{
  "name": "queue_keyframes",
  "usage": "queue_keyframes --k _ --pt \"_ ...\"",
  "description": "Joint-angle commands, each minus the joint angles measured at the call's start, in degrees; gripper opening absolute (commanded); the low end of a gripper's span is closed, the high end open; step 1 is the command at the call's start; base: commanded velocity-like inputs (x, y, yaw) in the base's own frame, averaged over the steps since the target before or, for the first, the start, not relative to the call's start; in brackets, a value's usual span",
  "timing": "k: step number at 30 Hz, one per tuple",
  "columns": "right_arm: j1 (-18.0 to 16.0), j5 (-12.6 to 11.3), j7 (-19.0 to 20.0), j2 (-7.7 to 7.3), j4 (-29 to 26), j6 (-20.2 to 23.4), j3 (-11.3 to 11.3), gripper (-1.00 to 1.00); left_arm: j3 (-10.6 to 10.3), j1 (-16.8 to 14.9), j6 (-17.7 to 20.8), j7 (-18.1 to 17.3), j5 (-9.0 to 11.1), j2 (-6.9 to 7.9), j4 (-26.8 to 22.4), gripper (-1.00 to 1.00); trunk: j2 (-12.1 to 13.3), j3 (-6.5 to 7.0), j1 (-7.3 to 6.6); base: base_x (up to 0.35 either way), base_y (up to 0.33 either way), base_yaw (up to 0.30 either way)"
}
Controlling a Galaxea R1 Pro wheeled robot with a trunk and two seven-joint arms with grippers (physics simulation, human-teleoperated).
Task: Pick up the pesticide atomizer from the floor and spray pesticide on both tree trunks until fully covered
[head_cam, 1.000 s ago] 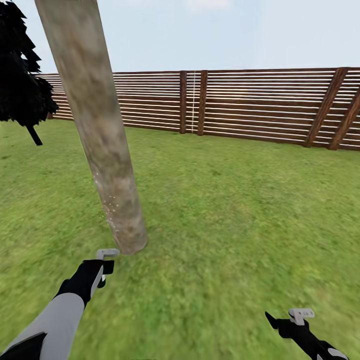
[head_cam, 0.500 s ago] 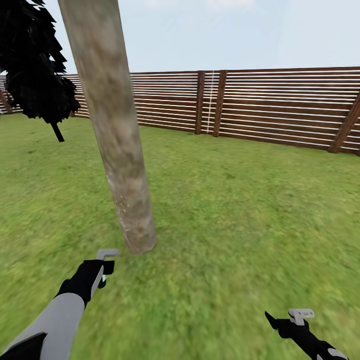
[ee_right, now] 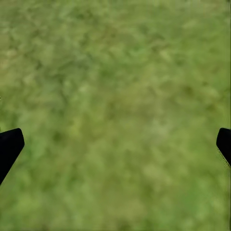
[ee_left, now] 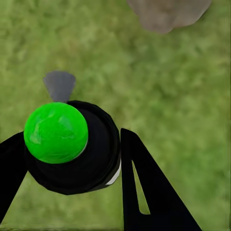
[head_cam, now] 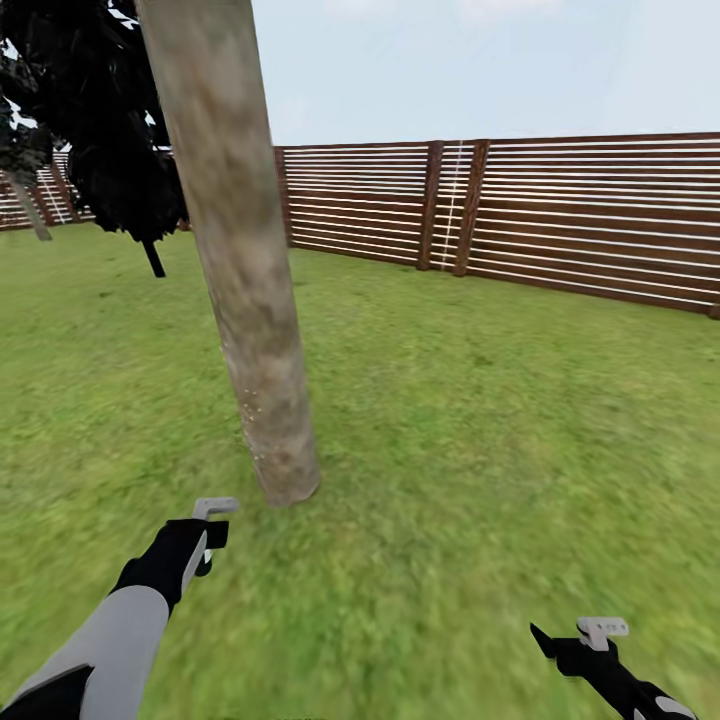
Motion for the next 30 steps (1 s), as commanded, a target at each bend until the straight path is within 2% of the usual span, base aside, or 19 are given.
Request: queue_keyframes --k 1,7,16,19,20,24,27,30 --pt "0.0 0.01 -0.01 0.0 0.0 0.0 0.0 1.0 -0.02 0.0 0.0 0.02 -0.03 -0.01 0.0 -1.0 0.0 0.0 0.0 0.0 -0.276 0.276" --pt "0.0 0.0 0.01 0.0 0.0 0.0 0.0 1.0 0.04 0.0 0.0 0.04 -0.04 0.01 0.0 -1.0 0.0 0.0 0.0 0.0 -0.276 0.153" --pt "0.0 0.0 0.01 0.0 0.0 0.02 0.0 1.0 0.05 0.0 0.0 0.07 -0.04 0.01 0.0 -1.0 0.0 0.0 0.0 0.0 -0.274 -0.065" --pt "0.0 0.0 -0.06 0.0 -0.05 0.0 0.0 1.0 -0.03 -0.62 0.23 -0.31 -0.1 0.05 -1.26 -1.0 0.0 0.0 0.0 0.0 -0.019 -0.013" --pt "0.0 0.0 -0.07 0.0 -0.03 0.0 0.0 1.0 -0.15 -0.91 0.94 -0.37 -0.11 0.1 -1.94 -1.0 0.0 0.0 0.0 0.0 -0.004 -0.003" --pt "0.0 0.0 -0.07 0.0 0.0 0.0 0.0 1.0 -0.67 -2.8 8.93 -0.62 -0.28 0.01 -8.25 -1.0 0.0 0.0 0.0 -0.058 -0.001 -0.001" --pt "0.0 0.0 -0.07 0.0 -0.06 0.0 0.0 1.0 -0.93 -3.47 10.44 -0.66 -0.3 -0.83 -9.89 -1.0 0.0 0.0 0.0 -0.226 0.0 0.0" --pt "0.0 0.0 -0.07 0.0 -0.08 0.0 0.0 1.0 -2.2 -6.55 14.21 -0.66 -0.31 -1.73 -10.23 -1.0 0.0 0.0 0.0 -0.045 0.0 0.0"
